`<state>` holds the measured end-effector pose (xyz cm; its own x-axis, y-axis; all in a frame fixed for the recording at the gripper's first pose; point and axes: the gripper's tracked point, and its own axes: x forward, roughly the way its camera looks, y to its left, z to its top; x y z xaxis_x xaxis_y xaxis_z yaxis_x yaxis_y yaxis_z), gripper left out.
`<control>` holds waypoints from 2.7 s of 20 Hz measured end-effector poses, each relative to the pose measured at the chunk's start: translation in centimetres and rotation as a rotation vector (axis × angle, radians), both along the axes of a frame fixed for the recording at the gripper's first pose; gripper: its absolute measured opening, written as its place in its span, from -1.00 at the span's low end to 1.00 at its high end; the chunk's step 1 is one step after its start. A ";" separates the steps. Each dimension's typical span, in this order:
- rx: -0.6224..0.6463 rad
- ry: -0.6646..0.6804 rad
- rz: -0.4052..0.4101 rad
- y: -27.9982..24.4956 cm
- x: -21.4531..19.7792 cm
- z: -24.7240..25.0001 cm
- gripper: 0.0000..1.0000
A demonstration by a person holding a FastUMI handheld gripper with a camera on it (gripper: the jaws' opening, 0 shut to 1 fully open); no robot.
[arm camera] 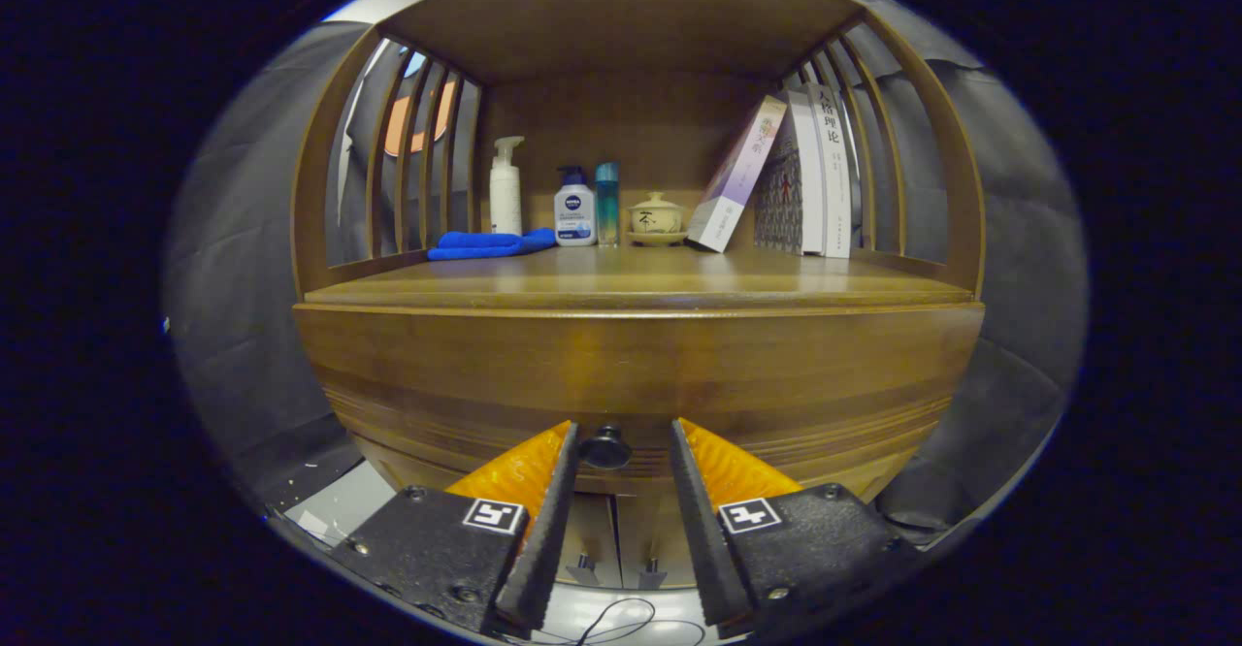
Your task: Pull open the drawer, take out the items inside it, and place them on the countertop above the cabinet.
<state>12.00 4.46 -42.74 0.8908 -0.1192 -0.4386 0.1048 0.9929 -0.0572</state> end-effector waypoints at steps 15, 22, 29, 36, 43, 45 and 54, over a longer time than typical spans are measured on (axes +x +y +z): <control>0.058 0.024 -0.066 0.6 0.3 -1.0 -0.60; 0.042 0.041 -0.059 0.9 -1.9 -0.7 -0.61; 0.023 0.038 -0.033 1.3 -4.9 -0.3 -0.60; 0.008 0.043 -0.006 1.6 -7.9 0.2 -0.60; -0.003 0.052 0.008 2.0 -11.3 0.4 -0.60; 0.006 0.059 0.007 2.2 -12.6 0.4 -0.60; -0.041 0.061 0.049 3.3 -16.6 0.6 -0.60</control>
<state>-4.56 7.73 -42.18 0.8676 -0.0952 -0.4880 0.0510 0.9934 -0.1031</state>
